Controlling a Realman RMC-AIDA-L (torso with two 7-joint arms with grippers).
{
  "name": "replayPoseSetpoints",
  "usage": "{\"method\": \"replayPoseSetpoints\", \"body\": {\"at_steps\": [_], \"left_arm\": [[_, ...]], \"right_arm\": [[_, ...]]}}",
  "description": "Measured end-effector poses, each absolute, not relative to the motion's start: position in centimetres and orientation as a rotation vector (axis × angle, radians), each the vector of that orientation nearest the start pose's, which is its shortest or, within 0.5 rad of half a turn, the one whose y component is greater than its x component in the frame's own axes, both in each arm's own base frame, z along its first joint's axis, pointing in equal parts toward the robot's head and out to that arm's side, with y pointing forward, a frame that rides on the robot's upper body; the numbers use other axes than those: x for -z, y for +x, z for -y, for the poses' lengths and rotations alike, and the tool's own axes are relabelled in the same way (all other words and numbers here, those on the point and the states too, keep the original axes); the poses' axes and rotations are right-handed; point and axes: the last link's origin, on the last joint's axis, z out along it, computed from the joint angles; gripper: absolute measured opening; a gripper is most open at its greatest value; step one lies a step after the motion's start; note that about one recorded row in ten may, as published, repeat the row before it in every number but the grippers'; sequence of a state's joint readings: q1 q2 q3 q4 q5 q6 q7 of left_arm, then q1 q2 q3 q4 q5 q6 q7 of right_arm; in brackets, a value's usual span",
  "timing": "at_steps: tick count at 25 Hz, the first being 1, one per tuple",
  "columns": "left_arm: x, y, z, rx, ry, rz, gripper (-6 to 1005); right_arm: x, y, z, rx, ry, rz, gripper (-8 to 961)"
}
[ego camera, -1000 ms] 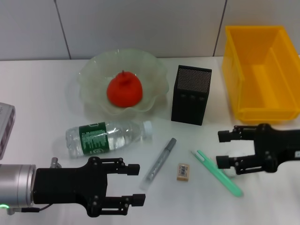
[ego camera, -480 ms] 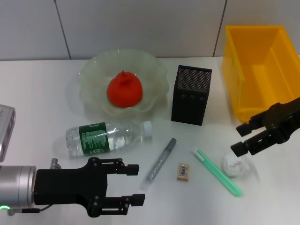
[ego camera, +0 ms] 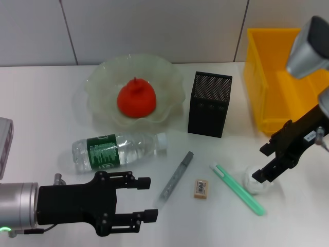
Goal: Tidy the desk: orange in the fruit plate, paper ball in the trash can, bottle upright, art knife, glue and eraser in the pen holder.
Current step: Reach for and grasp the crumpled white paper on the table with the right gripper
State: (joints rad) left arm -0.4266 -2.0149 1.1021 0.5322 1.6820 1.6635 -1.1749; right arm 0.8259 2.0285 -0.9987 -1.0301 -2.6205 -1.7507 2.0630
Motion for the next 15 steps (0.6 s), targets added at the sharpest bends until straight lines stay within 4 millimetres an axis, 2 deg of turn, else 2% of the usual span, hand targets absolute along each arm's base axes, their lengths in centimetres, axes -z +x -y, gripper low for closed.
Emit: {"method": "replayPoseSetpoints", "body": {"at_steps": [5,15], "left_arm": [[2.5,-26.5,-27.5,0.858,-2.936,0.43,687],[2.5,-26.5,-27.6,0.854,-2.936,0.425,686]], "right_arm": [[-1.8,19.1,-37.9,0.574,-2.887,-0.641,813],[-0.4,20.1,-38.0,0.589,-2.878,-0.576,809]]}}
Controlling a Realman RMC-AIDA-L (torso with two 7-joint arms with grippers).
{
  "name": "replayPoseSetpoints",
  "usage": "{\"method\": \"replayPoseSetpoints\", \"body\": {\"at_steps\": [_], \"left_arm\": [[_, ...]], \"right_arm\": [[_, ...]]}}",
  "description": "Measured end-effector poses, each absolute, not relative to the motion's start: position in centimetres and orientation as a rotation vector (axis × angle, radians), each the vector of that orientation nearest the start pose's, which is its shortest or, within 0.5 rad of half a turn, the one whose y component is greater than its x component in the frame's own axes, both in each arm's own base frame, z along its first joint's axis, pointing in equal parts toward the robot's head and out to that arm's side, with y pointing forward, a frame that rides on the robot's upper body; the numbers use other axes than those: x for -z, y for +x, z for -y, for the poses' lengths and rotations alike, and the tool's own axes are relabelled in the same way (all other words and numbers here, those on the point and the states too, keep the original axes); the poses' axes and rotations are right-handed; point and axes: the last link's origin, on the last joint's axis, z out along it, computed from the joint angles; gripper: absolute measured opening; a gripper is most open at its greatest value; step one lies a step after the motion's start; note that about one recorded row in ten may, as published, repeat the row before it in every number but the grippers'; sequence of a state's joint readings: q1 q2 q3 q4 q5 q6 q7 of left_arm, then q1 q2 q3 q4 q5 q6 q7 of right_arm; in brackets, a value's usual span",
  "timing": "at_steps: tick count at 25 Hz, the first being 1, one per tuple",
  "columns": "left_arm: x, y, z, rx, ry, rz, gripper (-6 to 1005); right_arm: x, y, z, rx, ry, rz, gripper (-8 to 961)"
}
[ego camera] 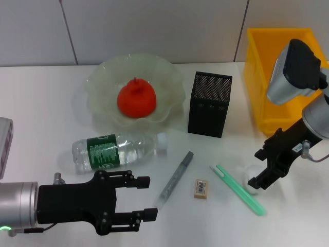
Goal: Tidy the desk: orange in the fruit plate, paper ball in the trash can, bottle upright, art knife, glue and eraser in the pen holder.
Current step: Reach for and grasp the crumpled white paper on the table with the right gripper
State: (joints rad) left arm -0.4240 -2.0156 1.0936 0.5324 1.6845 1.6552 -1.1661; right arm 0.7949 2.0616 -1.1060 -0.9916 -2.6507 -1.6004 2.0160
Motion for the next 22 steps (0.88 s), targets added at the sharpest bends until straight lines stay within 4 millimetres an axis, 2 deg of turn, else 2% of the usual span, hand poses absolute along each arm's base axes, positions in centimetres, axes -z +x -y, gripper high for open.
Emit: {"method": "replayPoseSetpoints", "body": {"at_steps": [22], "left_arm": [[2.6,-26.1,-27.9,0.863,-2.933,0.409,685]], "right_arm": [[0.9,21.5,-38.0,0.63,-2.88,-0.55,800]]}}
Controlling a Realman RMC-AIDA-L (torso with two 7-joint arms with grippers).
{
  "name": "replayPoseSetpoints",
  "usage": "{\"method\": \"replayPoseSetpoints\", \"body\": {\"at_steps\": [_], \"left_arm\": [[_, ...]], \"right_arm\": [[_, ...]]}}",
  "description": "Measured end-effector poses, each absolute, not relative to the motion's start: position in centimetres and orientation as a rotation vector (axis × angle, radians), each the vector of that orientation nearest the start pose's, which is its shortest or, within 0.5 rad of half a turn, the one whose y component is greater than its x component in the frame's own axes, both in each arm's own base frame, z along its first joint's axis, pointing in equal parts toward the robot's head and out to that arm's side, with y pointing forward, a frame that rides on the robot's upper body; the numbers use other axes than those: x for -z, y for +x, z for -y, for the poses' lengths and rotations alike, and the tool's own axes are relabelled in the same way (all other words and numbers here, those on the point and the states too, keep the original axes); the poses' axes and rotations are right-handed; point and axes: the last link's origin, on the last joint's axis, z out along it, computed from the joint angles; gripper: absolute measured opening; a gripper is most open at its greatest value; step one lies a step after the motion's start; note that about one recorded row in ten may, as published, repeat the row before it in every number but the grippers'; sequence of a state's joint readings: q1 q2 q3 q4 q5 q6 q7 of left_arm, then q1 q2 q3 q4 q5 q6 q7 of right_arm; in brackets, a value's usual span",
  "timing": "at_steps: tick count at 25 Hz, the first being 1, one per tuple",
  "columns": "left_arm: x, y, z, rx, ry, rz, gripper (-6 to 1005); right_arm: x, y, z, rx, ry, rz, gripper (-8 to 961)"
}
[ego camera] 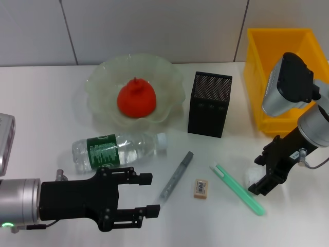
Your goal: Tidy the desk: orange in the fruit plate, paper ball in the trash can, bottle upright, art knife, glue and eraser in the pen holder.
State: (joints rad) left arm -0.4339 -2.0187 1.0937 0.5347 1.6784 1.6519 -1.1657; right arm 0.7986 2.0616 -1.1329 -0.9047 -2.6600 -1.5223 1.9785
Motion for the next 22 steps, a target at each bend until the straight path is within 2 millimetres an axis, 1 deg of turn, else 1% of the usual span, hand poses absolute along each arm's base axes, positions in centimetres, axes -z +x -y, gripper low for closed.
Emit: {"method": "replayPoseSetpoints", "body": {"at_steps": [13,16,22], "left_arm": [[2.2,-26.0,-28.3,0.878,-2.899,0.402,684],[2.3,-25.9,-28.4,0.879,-2.9,0.398,684],[2.3,-25.9,-28.4,0.879,-2.897,0.396,684]], "right_arm": [[1.0,21.6,-37.9,0.634,-2.886,-0.537,795],[0.9,21.5,-38.0,0.631,-2.885,-0.531,609],[-0.4,20.4,-38.2,0.6,-2.879,-0.52,562]]}}
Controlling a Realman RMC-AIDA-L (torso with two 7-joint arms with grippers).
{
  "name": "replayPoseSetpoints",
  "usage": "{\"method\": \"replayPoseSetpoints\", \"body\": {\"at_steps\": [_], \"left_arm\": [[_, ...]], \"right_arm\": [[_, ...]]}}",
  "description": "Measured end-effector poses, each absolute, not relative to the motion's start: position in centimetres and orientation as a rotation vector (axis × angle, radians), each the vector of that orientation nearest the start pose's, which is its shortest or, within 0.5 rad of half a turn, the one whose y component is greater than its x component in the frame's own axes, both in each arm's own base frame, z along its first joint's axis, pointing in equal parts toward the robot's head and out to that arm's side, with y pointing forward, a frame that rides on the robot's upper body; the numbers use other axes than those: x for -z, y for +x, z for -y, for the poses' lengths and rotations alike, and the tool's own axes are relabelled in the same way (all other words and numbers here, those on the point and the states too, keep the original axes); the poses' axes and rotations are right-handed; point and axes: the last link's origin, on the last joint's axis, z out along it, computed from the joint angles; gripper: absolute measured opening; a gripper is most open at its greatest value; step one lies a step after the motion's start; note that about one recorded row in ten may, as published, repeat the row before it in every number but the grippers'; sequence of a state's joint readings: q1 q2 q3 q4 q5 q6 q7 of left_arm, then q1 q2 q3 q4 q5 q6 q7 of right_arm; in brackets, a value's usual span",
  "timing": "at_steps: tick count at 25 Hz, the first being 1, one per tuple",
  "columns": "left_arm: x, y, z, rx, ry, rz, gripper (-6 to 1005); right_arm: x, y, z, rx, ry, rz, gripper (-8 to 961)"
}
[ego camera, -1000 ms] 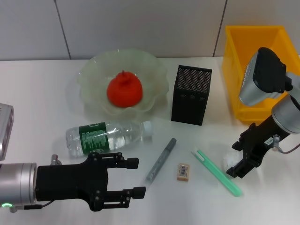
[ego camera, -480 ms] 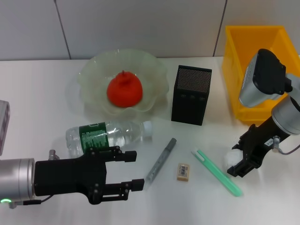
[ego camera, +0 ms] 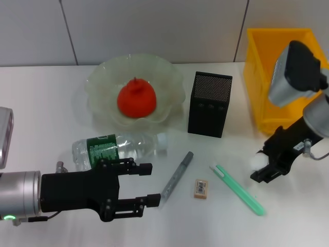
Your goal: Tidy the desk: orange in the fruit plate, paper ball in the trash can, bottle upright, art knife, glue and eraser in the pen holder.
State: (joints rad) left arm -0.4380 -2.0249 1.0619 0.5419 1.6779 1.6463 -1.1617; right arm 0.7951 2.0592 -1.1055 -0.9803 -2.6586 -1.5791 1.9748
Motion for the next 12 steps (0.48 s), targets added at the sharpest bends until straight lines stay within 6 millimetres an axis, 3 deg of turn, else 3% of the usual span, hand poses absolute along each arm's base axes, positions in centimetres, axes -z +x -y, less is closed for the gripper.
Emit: {"method": "replayPoseSetpoints", "body": {"at_steps": [12], "left_arm": [[2.5,-25.4,-28.9,0.87,-2.903,0.366,684]], "right_arm": [[-8.3,17.4,-39.5,0.283,-2.725,-0.634,563]]}}
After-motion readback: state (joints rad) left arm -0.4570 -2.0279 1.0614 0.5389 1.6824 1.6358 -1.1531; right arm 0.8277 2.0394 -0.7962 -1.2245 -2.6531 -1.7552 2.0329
